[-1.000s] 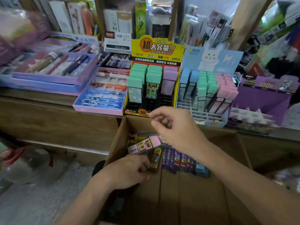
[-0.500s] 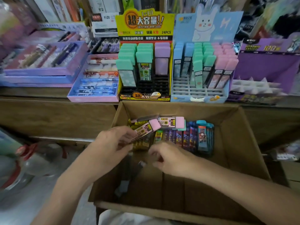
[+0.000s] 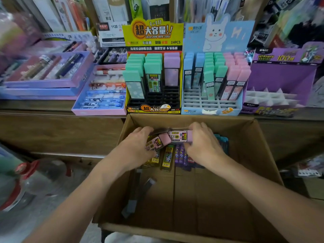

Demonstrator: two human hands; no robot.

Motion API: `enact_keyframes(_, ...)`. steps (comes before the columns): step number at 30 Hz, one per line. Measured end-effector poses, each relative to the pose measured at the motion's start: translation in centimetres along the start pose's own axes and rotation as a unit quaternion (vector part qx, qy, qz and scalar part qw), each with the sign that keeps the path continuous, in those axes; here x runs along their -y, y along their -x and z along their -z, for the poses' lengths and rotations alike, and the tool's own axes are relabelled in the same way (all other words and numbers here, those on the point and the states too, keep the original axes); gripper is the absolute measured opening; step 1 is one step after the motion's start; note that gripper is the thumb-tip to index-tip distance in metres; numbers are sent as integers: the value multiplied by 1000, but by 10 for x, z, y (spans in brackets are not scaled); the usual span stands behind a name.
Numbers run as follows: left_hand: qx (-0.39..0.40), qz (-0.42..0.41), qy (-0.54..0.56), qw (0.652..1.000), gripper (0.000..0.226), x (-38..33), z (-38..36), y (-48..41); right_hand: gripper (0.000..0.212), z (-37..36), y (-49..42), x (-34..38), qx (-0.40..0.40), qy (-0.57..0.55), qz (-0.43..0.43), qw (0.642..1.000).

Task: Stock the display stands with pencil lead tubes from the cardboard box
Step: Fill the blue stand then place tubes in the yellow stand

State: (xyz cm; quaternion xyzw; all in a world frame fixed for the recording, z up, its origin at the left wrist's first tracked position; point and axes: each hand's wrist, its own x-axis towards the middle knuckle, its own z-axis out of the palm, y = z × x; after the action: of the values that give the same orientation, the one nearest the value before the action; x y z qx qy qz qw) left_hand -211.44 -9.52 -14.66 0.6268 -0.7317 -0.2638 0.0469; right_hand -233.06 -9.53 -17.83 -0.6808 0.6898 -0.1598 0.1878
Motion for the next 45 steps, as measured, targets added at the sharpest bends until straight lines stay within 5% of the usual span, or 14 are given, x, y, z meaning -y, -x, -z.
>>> enact_keyframes(9, -7, 32, -145, 989, 52, 3, -28, -27, 14, 0, -8, -22, 101, -95, -139, 981)
enact_keyframes(19, -32, 41, -71, 996, 43, 6, -31, -37, 8, 3, -10, -19, 140, -251, -204, 936)
enact_keyframes(25, -29, 39, -23, 999, 40, 7, -31, -36, 6, 2, -12, -19, 118, -389, -238, 882)
enact_keyframes(30, -29, 28, -5, 999, 43, 4, -29, -35, 22, 4, -10, -14, 129, -546, -275, 781)
enact_keyframes(38, 32, 39, 136, 989, 40, 4, -22, -31, 24, 20, -10, -18, 145, -428, -225, 863)
enact_keyframes(45, 114, 25, 299, 947, 26, -3, -16, -20, 22, 26, -5, -18, 220, -415, -178, 865)
